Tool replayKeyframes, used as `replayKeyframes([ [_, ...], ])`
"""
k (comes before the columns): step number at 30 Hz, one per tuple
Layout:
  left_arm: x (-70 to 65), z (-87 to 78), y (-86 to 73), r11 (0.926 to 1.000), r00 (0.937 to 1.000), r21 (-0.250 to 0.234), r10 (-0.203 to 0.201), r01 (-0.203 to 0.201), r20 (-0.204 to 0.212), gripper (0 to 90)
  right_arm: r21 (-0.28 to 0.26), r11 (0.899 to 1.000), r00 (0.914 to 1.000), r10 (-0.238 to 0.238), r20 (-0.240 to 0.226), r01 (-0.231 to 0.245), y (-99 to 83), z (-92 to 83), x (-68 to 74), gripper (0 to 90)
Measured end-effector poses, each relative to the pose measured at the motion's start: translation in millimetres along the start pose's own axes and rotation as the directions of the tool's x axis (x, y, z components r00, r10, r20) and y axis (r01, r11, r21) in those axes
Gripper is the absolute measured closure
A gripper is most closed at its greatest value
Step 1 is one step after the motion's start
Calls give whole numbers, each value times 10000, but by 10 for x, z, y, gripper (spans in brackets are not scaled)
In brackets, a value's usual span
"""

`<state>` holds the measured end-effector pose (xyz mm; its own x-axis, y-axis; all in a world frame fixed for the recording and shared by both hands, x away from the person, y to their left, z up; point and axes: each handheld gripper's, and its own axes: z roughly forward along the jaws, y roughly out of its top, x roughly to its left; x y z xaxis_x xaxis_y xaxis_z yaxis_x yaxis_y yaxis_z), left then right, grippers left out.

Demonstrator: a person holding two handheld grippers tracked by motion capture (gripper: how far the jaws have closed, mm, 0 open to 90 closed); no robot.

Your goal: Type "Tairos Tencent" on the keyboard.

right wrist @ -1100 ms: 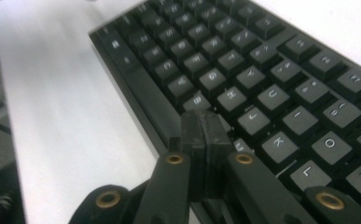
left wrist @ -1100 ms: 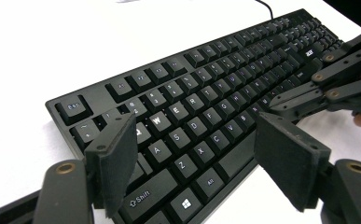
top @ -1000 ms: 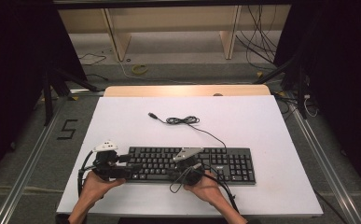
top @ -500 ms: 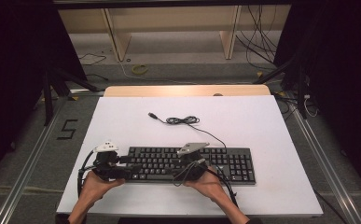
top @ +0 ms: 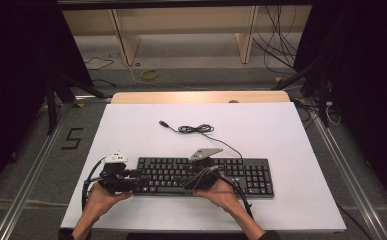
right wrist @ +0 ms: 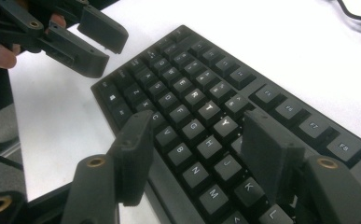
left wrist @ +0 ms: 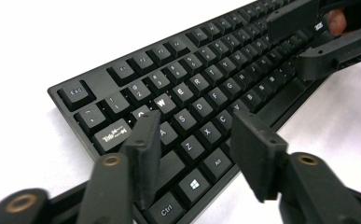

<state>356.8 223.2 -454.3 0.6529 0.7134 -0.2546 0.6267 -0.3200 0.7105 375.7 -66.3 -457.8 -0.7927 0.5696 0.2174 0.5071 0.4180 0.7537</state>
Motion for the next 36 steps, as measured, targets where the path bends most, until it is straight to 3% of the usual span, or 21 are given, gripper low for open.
replayKeyframes([
  [6,10,26,-15,9992,9997,384,136,-129,-185,682,46,9999,9998,-116,135,116,39,57,-13,467],
  [16,36,68,-45,9961,9987,825,348,-318,-360,825,185,9998,9996,-96,283,90,120,162,-15,532],
  [23,60,79,-55,9952,9985,922,378,-341,-392,879,428,9991,9992,-67,393,50,161,257,-24,668],
  [26,60,83,-55,9948,9984,955,380,-338,-415,888,519,9986,9990,-99,426,77,186,306,-19,765],
  [36,62,109,-56,9933,9982,1094,416,-367,-422,889,765,9970,9989,-128,445,94,219,408,-13,885],
])
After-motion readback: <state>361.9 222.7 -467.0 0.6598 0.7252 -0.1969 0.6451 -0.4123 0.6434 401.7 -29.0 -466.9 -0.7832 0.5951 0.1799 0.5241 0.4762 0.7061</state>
